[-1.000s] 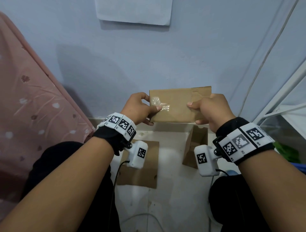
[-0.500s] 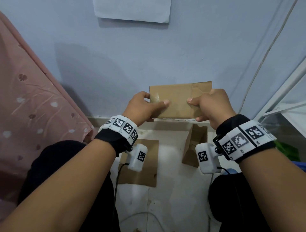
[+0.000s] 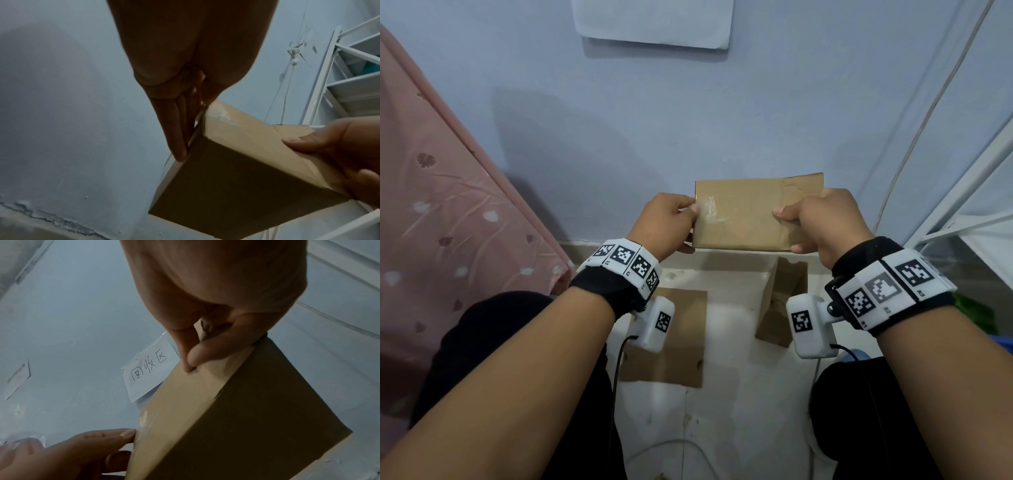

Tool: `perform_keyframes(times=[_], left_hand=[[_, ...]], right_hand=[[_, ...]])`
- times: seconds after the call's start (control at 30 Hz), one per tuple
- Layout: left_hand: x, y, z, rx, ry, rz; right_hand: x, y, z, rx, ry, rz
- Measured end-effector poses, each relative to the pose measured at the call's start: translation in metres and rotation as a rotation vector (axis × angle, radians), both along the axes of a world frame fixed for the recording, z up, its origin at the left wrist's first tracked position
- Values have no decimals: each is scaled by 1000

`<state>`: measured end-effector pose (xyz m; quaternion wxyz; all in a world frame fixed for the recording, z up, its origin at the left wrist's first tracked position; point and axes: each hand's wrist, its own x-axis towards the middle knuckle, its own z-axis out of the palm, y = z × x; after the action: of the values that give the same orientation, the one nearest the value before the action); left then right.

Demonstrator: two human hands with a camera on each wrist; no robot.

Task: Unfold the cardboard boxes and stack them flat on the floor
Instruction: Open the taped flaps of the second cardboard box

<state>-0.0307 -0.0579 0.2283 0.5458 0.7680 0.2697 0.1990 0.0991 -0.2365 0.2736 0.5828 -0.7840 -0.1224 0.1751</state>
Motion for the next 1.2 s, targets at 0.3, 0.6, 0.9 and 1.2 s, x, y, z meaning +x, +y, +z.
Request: perform_keyframes(times=[0.3,0.6,0.9,1.2], left_hand=[[-1,-4,-3,197,-4,68],[0,2,-4,243,2,82],[-1,-2,-4,327,29,139],[2,-4,-1,407,-25,206]], right_hand=[[-1,3,-3,6,34,28],[0,0,-3,12,49,21],[-5,0,-3,21,64,51],[-1,-1,-1,24,58,41]])
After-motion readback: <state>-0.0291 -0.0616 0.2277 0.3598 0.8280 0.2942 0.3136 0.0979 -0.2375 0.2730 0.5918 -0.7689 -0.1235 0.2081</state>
